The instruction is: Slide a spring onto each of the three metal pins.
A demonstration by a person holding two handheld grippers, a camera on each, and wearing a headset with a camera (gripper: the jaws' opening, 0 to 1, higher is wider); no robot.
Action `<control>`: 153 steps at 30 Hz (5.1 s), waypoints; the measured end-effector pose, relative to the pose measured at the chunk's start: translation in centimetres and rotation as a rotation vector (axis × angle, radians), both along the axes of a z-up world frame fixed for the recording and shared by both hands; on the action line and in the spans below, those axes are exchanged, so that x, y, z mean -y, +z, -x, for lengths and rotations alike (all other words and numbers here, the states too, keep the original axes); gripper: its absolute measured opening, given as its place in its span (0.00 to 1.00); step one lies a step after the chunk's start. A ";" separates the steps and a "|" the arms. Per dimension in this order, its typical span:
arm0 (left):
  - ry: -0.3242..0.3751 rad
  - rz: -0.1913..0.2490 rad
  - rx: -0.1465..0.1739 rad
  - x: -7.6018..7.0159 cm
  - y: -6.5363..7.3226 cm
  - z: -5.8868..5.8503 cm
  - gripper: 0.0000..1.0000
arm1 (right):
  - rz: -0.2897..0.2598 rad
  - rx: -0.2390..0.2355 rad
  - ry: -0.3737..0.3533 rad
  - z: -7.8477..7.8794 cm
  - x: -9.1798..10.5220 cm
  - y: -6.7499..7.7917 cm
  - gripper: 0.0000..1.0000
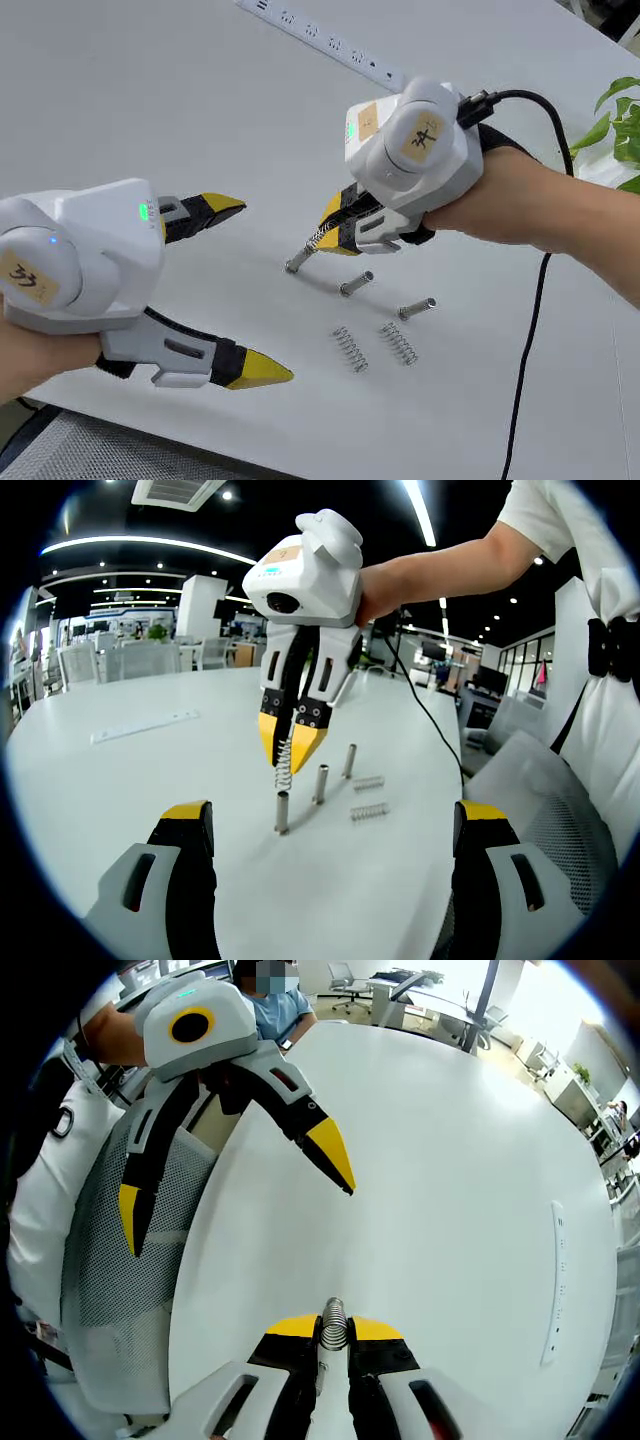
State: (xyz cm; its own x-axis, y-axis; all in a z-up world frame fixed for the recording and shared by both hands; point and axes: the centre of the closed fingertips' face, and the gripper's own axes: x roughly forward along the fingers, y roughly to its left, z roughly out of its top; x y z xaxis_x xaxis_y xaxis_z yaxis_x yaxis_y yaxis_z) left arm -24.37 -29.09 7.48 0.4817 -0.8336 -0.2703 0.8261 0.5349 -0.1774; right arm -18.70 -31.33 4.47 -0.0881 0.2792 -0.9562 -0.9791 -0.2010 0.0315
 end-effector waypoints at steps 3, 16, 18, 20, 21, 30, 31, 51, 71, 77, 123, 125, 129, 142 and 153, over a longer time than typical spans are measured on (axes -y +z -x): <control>-0.002 0.000 0.002 0.0 0.0 0.0 0.99 | 0.000 -0.002 0.000 0.0 0.0 -0.1 0.07; -0.004 0.006 -0.002 -0.1 -0.2 0.1 0.99 | 0.002 -0.012 -0.001 0.3 -0.2 -0.6 0.07; -0.003 0.007 -0.003 -0.1 -0.2 0.2 0.99 | 0.002 -0.012 -0.001 0.3 -0.2 -0.7 0.07; -0.004 0.007 -0.003 -0.1 -0.3 0.2 0.99 | 0.001 -0.014 -0.002 0.3 -0.3 -0.7 0.07; -0.003 0.008 -0.004 -0.1 -0.3 0.2 0.99 | 0.002 -0.014 -0.002 0.3 -0.3 -0.8 0.07; -0.004 0.017 -0.006 -0.1 -0.2 0.3 0.99 | 0.009 -0.020 -0.004 0.3 -0.2 -1.1 0.07; -0.003 0.017 -0.006 -0.1 -0.2 0.3 0.99 | 0.009 -0.020 -0.003 0.3 -0.2 -1.1 0.07; -0.008 0.022 -0.017 -0.1 -0.5 0.3 0.98 | 0.012 -0.032 -0.005 0.0 -0.3 -2.1 0.07; -0.013 0.026 -0.023 0.0 -0.4 0.3 0.98 | 0.021 -0.033 -0.002 0.4 -0.2 -2.7 0.07; -0.012 0.028 -0.022 0.1 -0.4 0.2 0.98 | 0.024 -0.032 -0.001 0.3 -0.1 -3.0 0.07; -0.003 0.036 -0.039 -0.2 -1.0 0.2 0.96 | 0.015 -0.004 -0.018 0.5 -0.3 -6.1 0.08; -0.003 0.035 -0.040 -0.2 -1.1 0.2 0.96 | 0.014 -0.005 -0.020 0.5 -0.3 -6.1 0.08; -0.004 0.034 -0.040 -0.2 -1.1 0.3 0.96 | 0.009 -0.008 -0.030 0.5 -0.4 -6.1 0.08; -0.006 0.030 -0.041 -0.2 -1.0 0.4 0.95 | -0.001 -0.015 -0.041 0.7 -0.6 -6.2 0.11; -0.020 0.008 -0.043 -0.1 -1.0 0.6 0.95 | -0.056 -0.020 -0.087 0.3 -0.7 -4.9 0.20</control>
